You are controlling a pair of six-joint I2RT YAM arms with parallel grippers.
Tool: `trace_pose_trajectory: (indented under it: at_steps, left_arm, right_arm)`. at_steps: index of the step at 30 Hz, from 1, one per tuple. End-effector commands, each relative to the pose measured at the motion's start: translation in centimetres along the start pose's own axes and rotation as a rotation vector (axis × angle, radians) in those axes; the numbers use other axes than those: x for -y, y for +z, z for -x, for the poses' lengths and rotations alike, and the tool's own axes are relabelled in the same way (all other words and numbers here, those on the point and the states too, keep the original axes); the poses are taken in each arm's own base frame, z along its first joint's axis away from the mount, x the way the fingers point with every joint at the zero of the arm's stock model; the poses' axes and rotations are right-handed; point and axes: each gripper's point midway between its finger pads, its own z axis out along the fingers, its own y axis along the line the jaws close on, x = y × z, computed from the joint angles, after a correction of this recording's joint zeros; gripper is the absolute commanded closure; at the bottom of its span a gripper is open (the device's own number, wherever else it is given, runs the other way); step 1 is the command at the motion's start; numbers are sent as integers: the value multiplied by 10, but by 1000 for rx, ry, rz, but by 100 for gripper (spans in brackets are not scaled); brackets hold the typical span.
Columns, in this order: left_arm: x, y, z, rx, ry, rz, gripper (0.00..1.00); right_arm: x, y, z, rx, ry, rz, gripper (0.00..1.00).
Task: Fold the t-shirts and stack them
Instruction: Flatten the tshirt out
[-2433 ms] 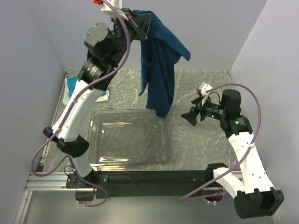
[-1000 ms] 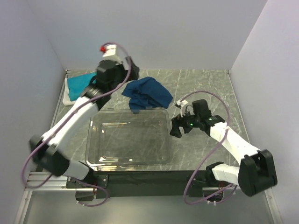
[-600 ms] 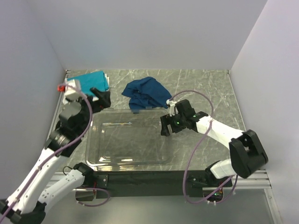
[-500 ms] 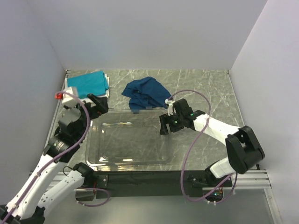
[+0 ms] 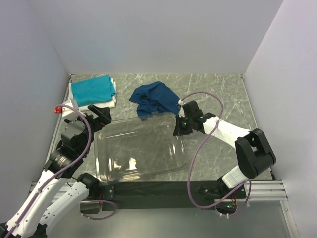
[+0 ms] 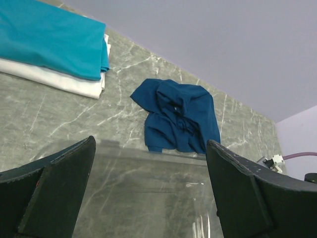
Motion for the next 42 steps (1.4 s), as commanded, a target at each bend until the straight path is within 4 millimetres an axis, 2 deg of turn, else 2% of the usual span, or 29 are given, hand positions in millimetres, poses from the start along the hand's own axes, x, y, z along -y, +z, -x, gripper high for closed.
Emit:
trace_pose_trajectory:
  at_steps: [1,3,4,6,8,9,11,12,15,16,18,19,24,25,30,33,37,42]
  left_arm:
    - [7,-5,26,67,-36,-7,1]
    - [8,-7,29,77,-42,-14,1]
    - [10,-9,33,84,-45,-21,1]
    - [12,-11,39,99,-49,-30,1]
    - [13,-13,43,110,-40,-37,1]
    - [14,-14,45,115,-39,-39,1]
    - [14,-13,46,116,-25,-37,1]
    - [14,-13,46,117,-25,-37,1]
    - [14,-11,43,110,-16,-40,1]
    - [15,-10,43,112,-19,-45,1]
    - [15,-8,38,103,-14,-48,1]
    - [15,-7,36,101,-13,-50,1]
    - [23,-1,34,96,-1,-71,1]
    - [24,1,32,87,10,-72,1]
    - [28,5,30,76,27,-84,1]
    - [29,5,27,70,24,-89,1]
    - [28,6,24,62,17,-94,0]
    - [28,8,18,46,22,-94,1]
  right_arm:
    - [-14,-9,12,21,-78,74,100]
    - [-6,-19,23,45,-39,85,100]
    - [-10,-28,29,61,-27,121,100]
    - [2,-43,40,101,10,132,100]
    - [1,-63,49,149,18,177,100]
    - [11,-73,55,181,41,172,100]
    - [13,-94,60,238,38,186,100]
    - [25,-109,65,284,62,170,100]
    - [44,-132,66,346,113,135,100]
    - [65,-142,69,386,178,90,100]
    - [83,-160,74,462,240,33,100]
    - [99,-171,76,509,307,-5,100]
    - [136,-203,81,678,501,-187,100]
    - [147,-208,81,708,573,-241,100]
    - [175,-223,78,790,774,-314,100]
    - [194,-224,71,826,941,-338,100]
    - [212,-216,61,833,1042,-355,100]
    - [236,-218,65,897,1148,-405,100]
